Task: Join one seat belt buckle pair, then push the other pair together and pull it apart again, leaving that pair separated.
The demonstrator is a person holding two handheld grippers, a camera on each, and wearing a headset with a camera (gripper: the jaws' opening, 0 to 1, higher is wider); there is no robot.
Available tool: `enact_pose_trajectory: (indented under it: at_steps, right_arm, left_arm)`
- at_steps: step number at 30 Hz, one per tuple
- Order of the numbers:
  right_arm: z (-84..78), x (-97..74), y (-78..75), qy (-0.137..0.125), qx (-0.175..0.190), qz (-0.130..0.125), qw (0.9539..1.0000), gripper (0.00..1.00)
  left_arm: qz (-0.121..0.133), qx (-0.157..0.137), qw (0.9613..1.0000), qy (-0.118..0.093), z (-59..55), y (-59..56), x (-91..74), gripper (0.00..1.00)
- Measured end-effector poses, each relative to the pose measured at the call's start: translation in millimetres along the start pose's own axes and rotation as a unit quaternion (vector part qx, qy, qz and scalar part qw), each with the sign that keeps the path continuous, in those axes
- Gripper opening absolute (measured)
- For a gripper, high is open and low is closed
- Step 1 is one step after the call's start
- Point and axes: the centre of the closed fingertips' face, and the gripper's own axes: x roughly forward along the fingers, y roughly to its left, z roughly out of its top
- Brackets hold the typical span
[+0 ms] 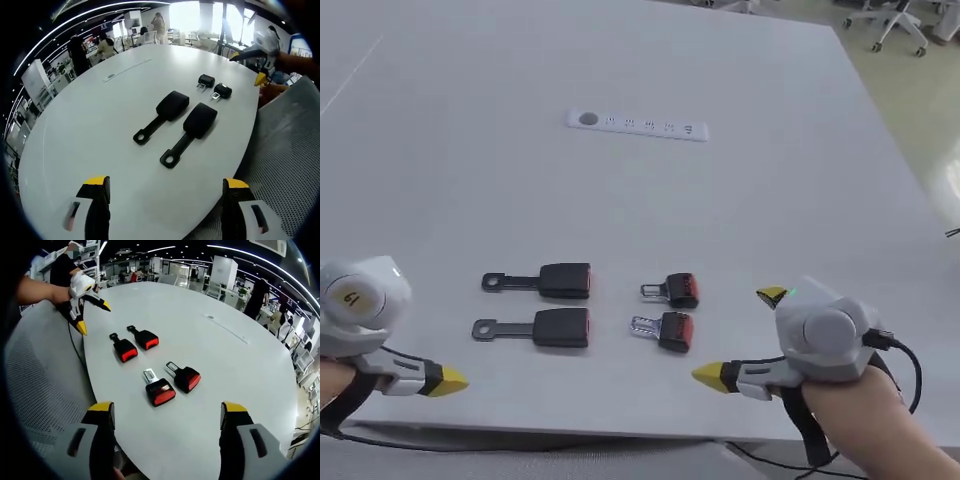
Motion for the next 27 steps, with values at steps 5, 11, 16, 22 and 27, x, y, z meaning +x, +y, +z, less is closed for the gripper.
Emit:
enact_pose_trajectory:
  at_steps: [5,11,16,22,27]
  right_arm:
    - [-0.6,3.1,7.3,0.0,-0.01,0.03,0.9995,0.78]
    - [1.6,10.6,15.5,-0.003,-0.029,0.049,0.9984,0.64]
    - [4.4,16.0,18.7,-0.003,-0.035,0.065,0.9973,0.59]
    - [6.8,25.3,20.9,0.007,-0.055,0.086,0.9948,0.52]
    - [6.3,34.3,22.3,0.019,-0.067,0.101,0.9924,0.49]
  left_arm:
    - [-0.03,0.018,0.9994,0.002,2.2,-15.0,2.5,0.88]
    - [-0.049,0.059,0.9968,0.022,3.6,-29.7,7.2,0.83]
    - [-0.068,0.063,0.9953,0.026,5.8,-30.3,7.0,0.79]
    - [-0.11,0.099,0.9888,0.018,24.9,-42.7,16.6,0.69]
    - [-0.139,0.117,0.9831,0.02,39.2,-53.1,31.2,0.59]
